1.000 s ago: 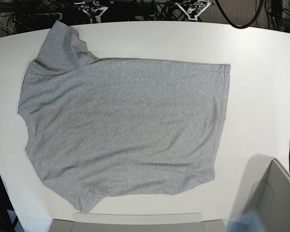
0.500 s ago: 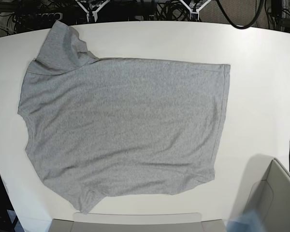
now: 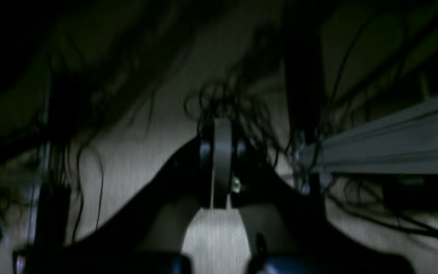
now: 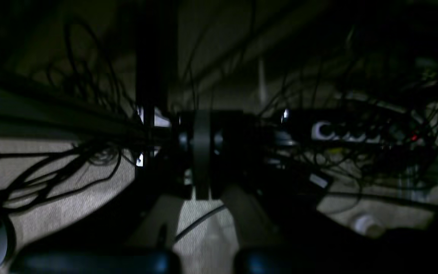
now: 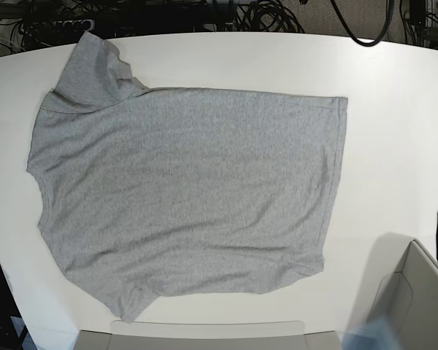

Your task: Fold the T-shirt properly

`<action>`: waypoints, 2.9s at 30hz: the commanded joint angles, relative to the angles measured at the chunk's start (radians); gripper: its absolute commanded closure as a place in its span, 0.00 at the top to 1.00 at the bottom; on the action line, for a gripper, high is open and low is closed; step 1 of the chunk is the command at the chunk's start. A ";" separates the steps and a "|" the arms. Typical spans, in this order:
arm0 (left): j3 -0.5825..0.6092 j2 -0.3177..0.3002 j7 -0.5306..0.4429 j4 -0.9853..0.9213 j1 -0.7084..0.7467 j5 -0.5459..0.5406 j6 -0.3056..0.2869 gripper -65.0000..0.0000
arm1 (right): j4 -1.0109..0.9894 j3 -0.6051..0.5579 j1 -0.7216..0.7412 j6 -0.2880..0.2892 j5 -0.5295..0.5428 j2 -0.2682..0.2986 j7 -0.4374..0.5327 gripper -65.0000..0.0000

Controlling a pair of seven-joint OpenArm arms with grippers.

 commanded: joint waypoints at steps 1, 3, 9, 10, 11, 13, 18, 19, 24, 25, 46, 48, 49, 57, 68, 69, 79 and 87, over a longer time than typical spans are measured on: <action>-0.003 -0.002 -0.116 0.001 0.025 -0.003 0.007 0.00 | 0.008 -0.001 -0.032 0.003 0.003 0.009 0.006 0.00; -0.003 0.000 -0.213 0.006 0.050 -0.003 0.007 0.00 | 0.021 -0.001 -0.054 0.003 0.001 0.006 0.017 0.00; -0.001 0.003 -0.208 0.208 0.183 -0.003 0.007 0.00 | 0.379 -0.001 -0.264 0.003 0.005 0.004 0.016 0.00; 0.000 0.003 -0.208 0.268 0.218 -0.003 0.007 0.00 | 0.479 -0.001 -0.314 0.003 0.005 0.003 0.016 0.01; -0.001 0.003 -0.208 0.323 0.251 -0.003 0.007 0.00 | 0.555 -0.001 -0.353 0.003 0.005 0.003 0.014 0.01; -0.001 0.003 -0.208 0.455 0.317 -0.003 0.007 0.00 | 0.730 -0.001 -0.443 0.003 0.006 0.003 0.006 0.01; -0.003 0.000 -0.187 0.730 0.446 -0.003 0.007 0.04 | 1.072 0.004 -0.594 0.003 0.008 0.003 -0.124 0.08; -0.003 0.000 -0.178 0.794 0.472 -0.003 0.007 0.06 | 1.140 0.006 -0.620 0.003 0.008 0.003 -0.158 0.09; -0.003 -0.002 -0.170 0.983 0.564 -0.003 0.013 0.08 | 1.393 0.006 -0.715 0.003 0.011 0.003 -0.245 0.09; -0.003 -0.002 -0.173 0.998 0.568 -0.003 0.013 0.08 | 1.427 0.006 -0.727 0.003 0.021 0.003 -0.253 0.09; 0.008 -0.002 0.501 1.673 0.573 0.000 0.013 0.09 | 1.853 0.176 -0.808 0.003 0.873 0.420 -0.764 0.27; 0.008 -0.002 0.560 1.703 0.570 0.000 0.012 0.09 | 1.853 0.223 -0.804 0.004 0.905 0.423 -0.808 0.29; 0.008 0.000 0.580 1.710 0.567 0.000 0.012 0.09 | 1.853 0.246 -0.799 0.004 0.911 0.423 -0.828 0.30; 0.008 0.003 0.622 1.715 0.553 0.000 0.012 0.09 | 1.757 0.421 -0.612 0.188 1.089 0.415 -1.178 0.30; 0.008 0.005 0.663 1.715 0.538 0.000 0.013 0.09 | 1.660 0.685 -0.333 0.266 0.951 0.211 -1.623 0.30; 0.008 0.005 0.682 1.715 0.533 0.000 0.013 0.09 | 1.660 0.702 -0.319 0.266 0.928 0.191 -1.658 0.30; 0.008 0.005 0.708 1.715 0.504 0.000 0.012 0.09 | 1.652 0.822 -0.259 0.325 0.779 0.056 -1.720 0.30; 0.008 0.000 0.708 1.715 0.502 0.000 0.012 0.09 | 1.573 0.828 -0.215 0.325 0.732 0.027 -1.720 0.30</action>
